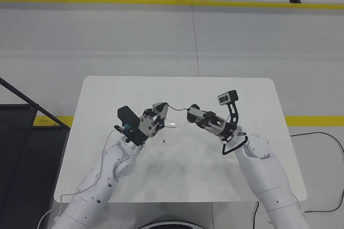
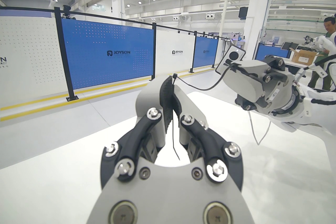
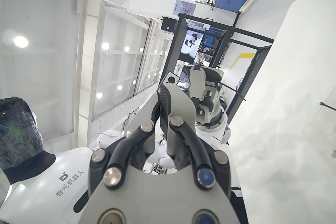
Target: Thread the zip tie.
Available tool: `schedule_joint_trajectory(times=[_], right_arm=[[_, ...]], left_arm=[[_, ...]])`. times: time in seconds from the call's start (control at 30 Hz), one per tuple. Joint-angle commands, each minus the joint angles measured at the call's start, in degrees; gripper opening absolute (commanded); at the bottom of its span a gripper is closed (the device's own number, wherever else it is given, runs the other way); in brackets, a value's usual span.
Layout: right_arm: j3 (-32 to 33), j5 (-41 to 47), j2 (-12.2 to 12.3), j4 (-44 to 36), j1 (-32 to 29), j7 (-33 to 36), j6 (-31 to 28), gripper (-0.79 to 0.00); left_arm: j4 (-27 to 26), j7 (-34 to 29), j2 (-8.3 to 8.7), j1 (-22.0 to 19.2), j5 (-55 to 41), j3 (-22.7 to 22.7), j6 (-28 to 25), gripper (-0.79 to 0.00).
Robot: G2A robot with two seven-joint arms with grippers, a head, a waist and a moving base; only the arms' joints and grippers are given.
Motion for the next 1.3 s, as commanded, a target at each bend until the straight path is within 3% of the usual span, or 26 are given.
schedule_joint_trajectory(times=[0.0, 0.7, 1.27], right_arm=[[-0.02, 0.39, -0.04, -0.16, 0.03, 0.14, -0.37, -0.785], [-0.55, 4.26, -0.6, -0.28, 0.47, 1.72, -3.08, -0.785], [-2.88, -3.44, -0.84, 3.03, 2.75, -0.53, 1.45, -0.785]], left_arm=[[0.11, -0.06, -0.06, -0.04, 0.25, 0.03, -0.1, -0.785], [1.5, -0.47, -0.7, -0.52, 2.3, 0.7, -1.2, -0.785], [0.62, 0.92, -1.07, 0.13, -0.05, -0.75, -1.31, -0.785]])
